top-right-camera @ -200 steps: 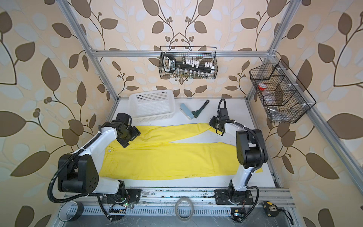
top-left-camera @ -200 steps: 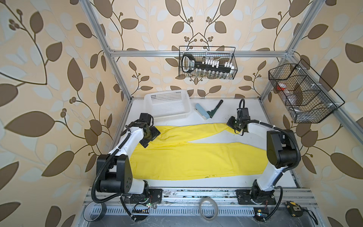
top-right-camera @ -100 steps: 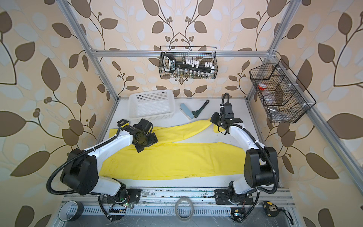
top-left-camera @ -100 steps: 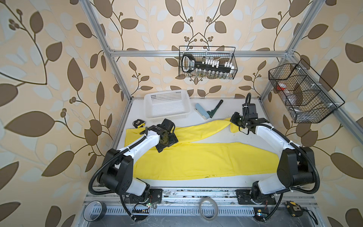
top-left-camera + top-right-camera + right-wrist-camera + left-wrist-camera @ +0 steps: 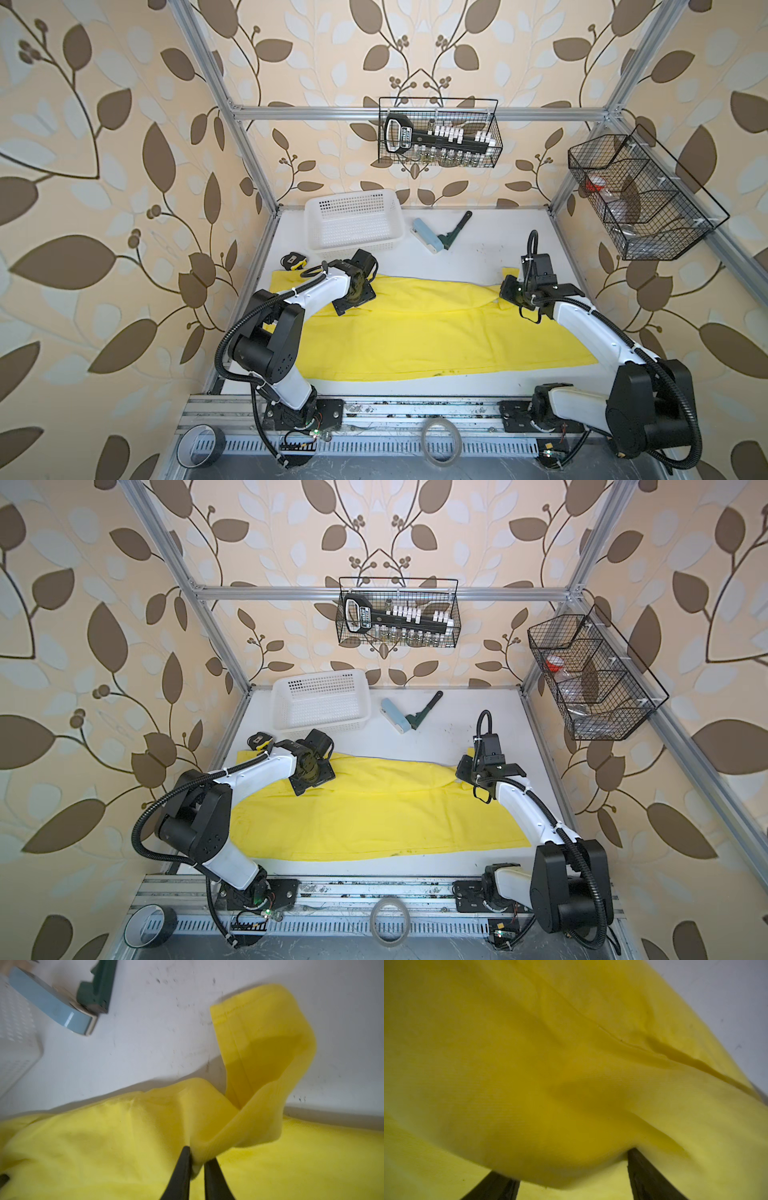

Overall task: Fold and stack the trousers
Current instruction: Smooth out the trousers at the center of the table.

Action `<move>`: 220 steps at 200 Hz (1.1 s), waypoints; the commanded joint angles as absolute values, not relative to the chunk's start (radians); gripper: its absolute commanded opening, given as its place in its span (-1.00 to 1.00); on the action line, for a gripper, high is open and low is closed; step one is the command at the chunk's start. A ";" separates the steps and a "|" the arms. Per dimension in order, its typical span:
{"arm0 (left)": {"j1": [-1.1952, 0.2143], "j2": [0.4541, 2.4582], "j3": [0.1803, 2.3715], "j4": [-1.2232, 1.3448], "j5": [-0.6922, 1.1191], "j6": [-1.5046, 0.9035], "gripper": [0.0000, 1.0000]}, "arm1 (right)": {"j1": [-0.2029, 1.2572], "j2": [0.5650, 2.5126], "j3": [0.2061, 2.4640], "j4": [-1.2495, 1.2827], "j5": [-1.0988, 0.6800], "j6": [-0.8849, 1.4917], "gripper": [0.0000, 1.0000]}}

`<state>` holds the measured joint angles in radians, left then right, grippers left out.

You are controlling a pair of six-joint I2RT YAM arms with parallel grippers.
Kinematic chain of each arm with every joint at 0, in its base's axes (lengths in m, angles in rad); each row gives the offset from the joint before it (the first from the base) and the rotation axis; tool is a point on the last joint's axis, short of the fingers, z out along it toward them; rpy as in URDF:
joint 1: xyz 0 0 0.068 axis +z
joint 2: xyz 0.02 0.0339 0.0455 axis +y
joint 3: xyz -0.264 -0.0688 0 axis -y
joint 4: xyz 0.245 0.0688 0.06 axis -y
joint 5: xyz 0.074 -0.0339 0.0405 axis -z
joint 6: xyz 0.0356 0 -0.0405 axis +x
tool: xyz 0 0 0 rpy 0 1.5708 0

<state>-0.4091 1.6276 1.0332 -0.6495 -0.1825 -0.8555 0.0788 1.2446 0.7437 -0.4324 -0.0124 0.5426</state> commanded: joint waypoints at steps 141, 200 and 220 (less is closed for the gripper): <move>-0.422 1.659 1.322 -0.741 -0.163 -0.786 0.70 | -0.108 1.327 0.981 -0.476 0.121 0.392 0.35; -0.530 1.825 1.481 -0.726 -0.140 -0.768 0.76 | -0.069 1.540 0.957 -0.437 0.107 0.361 0.43; -0.563 1.905 1.560 -0.729 -0.142 -0.762 0.76 | -0.058 1.545 0.892 -0.415 0.107 0.391 0.25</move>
<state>-0.5293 1.8427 1.4654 -0.7296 -0.1402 -0.7837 -0.0746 1.5421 0.9535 -0.4294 0.0940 0.3859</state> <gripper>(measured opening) 0.880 0.675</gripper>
